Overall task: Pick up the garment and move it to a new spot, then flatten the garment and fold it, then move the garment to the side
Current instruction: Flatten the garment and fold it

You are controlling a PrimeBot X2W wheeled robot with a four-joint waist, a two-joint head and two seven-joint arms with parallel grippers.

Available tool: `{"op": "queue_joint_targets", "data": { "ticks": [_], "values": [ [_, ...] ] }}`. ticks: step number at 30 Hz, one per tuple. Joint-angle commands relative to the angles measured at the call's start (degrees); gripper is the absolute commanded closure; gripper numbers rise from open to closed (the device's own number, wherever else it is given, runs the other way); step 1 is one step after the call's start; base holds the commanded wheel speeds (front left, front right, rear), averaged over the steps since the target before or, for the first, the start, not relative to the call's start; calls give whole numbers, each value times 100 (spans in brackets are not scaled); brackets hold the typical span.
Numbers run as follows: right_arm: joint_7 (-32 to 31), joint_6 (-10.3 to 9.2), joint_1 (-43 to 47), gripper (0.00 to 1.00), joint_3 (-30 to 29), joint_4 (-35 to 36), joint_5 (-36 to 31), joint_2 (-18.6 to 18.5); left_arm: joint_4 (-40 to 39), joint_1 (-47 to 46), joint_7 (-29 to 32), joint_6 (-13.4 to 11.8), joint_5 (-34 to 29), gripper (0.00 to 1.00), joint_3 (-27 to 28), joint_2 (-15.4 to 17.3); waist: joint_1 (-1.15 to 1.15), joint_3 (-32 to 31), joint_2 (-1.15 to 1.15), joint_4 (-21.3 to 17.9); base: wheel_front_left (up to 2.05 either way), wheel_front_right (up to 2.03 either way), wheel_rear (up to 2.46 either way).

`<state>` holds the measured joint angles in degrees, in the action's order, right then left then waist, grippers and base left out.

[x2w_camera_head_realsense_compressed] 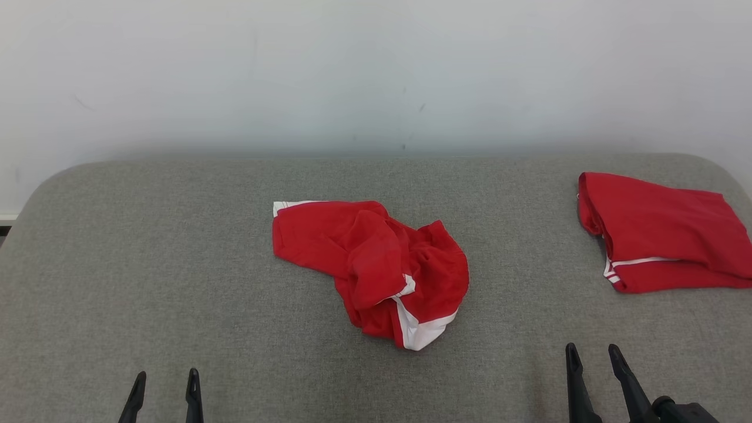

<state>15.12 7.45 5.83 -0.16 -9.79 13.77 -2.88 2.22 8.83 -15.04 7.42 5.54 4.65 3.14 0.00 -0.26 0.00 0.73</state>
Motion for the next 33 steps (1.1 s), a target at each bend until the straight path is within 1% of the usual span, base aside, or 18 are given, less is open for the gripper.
{"op": "queue_joint_targets", "data": {
  "ticks": [1,8,23,29,33],
  "values": [
    [0,3,-2,0,6,8,-26,-1,-36,52,-17,6,-53,0,7,-18,0,1,0,4,0,0,0],
    [0,3,-10,0,2,7,-26,0,-51,69,-17,7,-175,0,-35,-21,0,8,0,17,0,0,0],
    [0,3,-38,0,-13,5,-31,0,-82,58,-17,-24,-150,0,-30,-28,0,41,0,3,0,0,0],
    [0,3,-92,0,13,-16,-14,0,-20,-209,-17,-11,-195,0,-264,-29,0,87,0,-41,0,0,0],
    [0,3,-113,0,60,-28,19,0,111,-542,-17,0,-185,0,-584,8,0,145,0,-147,0,0,0]
  ]
}}
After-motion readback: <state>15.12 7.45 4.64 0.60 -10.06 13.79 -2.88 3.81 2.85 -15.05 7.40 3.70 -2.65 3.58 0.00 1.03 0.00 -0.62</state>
